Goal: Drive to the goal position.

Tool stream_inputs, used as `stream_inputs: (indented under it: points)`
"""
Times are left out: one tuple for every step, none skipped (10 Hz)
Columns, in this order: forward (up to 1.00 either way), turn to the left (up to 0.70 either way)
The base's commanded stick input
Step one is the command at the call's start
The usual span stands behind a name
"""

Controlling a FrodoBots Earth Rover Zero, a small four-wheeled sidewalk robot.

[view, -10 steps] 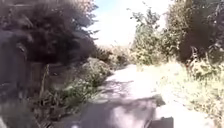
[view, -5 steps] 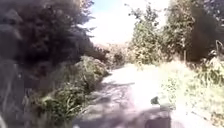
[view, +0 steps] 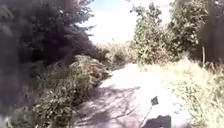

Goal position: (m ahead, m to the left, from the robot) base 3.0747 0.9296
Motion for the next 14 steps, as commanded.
stream_inputs:
  points:
    - [1.0,0.0]
    - [1.0,0.0]
    - [1.0,0.0]
    - [1.0,0.0]
    - [1.0,-0.4]
    - [1.0,-0.4]
    - [1.0,-0.4]
    - [1.0,-0.18]
    - [1.0,0.0]
    - [1.0,0.0]
    - [1.0,0.0]
    - [1.0,0.0]
    - [1.0,0.0]
    - [1.0,0.0]
